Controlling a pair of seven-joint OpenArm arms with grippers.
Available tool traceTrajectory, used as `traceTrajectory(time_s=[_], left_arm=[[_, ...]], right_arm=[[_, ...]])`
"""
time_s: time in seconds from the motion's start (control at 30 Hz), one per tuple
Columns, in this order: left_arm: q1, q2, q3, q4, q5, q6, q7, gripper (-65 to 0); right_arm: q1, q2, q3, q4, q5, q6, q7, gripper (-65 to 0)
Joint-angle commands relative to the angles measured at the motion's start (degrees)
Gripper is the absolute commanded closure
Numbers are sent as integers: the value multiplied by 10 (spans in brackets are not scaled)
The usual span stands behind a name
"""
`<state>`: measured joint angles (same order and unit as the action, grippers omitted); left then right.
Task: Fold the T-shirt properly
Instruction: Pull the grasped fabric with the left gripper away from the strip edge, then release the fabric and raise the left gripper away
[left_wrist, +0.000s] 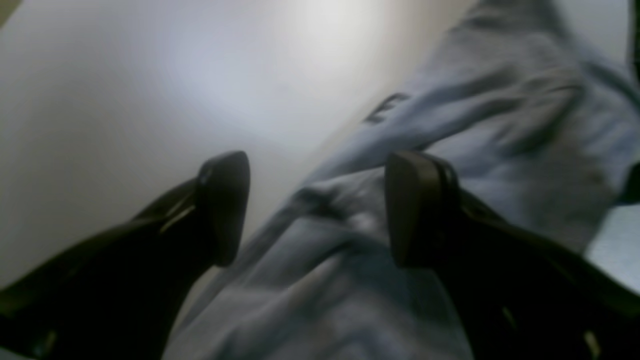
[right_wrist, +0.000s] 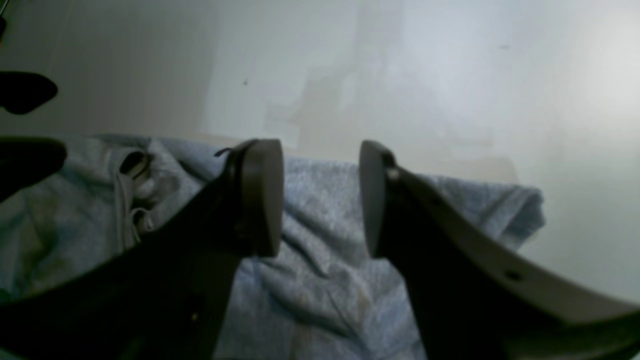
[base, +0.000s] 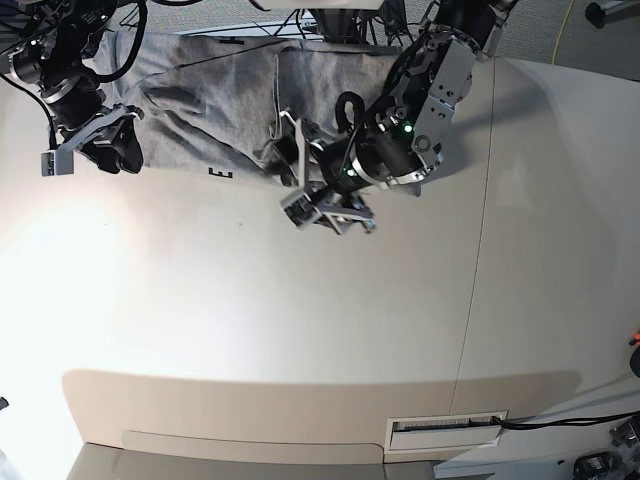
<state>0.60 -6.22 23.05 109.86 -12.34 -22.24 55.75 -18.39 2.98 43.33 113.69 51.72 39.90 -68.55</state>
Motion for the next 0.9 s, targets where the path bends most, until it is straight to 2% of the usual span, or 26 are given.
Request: traceTrajectory(time_s=[0.0, 0.27, 0.4, 0.67, 0.8, 0.87], left_arm=[[-4, 3, 0, 8, -1, -2, -2, -424], [7, 3, 0, 7, 18, -48, 2, -336], [6, 3, 1, -3, 11, -64, 0, -333], [2, 3, 0, -54, 11, -63, -14, -329], [2, 3, -18, -3, -28, -59, -11, -185], [5, 3, -45, 38, -57, -63, 3, -137]], right_arm=[[2, 7, 2, 10, 12, 1, 15, -254], [2, 7, 2, 10, 12, 1, 15, -254], [2, 7, 2, 10, 12, 1, 15, -254], [2, 7, 2, 10, 13, 1, 14, -254], [2, 7, 8, 10, 7, 1, 15, -254], [2, 7, 30, 10, 7, 1, 22, -254]])
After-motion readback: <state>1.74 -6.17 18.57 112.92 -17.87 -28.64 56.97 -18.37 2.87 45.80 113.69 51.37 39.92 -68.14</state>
